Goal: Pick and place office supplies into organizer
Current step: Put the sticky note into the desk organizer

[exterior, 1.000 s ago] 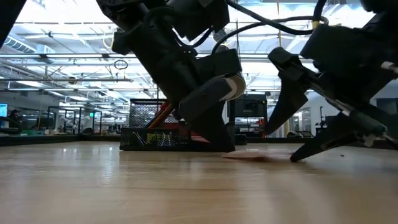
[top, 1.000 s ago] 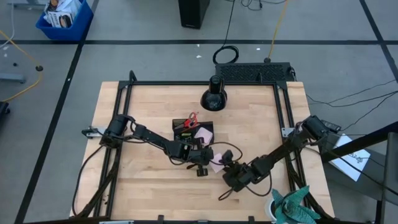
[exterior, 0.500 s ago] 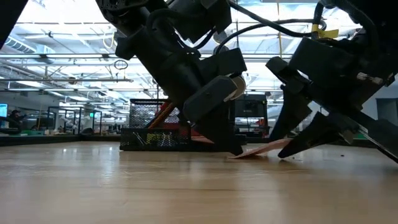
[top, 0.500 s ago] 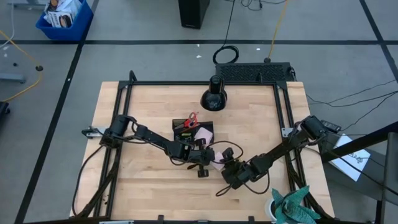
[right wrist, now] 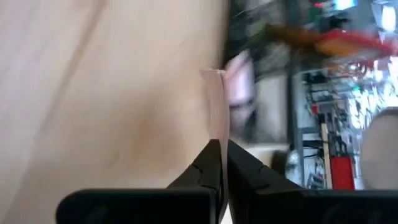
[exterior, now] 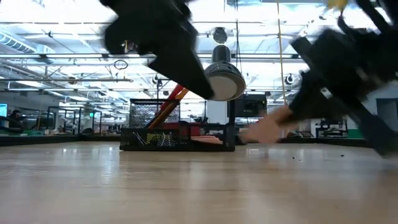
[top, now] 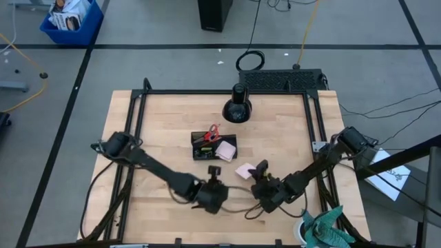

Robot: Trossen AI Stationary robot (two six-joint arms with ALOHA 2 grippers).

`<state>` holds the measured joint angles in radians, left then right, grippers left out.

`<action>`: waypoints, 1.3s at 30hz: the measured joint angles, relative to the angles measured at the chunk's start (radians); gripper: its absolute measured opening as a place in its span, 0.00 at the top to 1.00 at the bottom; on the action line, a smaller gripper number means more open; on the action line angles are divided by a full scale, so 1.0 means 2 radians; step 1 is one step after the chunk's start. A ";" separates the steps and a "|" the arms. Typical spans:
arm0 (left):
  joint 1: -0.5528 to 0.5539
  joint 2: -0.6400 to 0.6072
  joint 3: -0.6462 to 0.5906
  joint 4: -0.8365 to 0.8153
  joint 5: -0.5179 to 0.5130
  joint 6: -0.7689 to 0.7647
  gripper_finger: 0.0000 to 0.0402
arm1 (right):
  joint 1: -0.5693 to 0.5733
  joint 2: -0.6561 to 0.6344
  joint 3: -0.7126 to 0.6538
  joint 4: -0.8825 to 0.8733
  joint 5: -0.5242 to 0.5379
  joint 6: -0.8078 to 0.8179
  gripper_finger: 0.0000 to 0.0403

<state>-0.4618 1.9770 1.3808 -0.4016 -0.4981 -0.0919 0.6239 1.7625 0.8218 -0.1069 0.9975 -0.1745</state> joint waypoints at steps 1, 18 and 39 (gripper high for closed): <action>-0.009 -0.007 0.000 -0.011 -0.002 -0.012 0.94 | -0.002 -0.006 0.008 0.008 0.010 -0.009 0.99; -0.114 -0.042 0.000 -0.131 -0.041 -0.141 0.94 | -0.119 0.001 0.135 0.018 0.013 -0.121 1.00; -0.126 -0.042 0.000 -0.178 -0.045 -0.160 0.94 | -0.229 0.012 0.134 0.014 -0.123 -0.125 1.00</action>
<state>-0.7140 1.8931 1.3808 -0.7570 -0.5874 -0.4127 0.1658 1.7866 1.0889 -0.0780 0.7506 -0.4236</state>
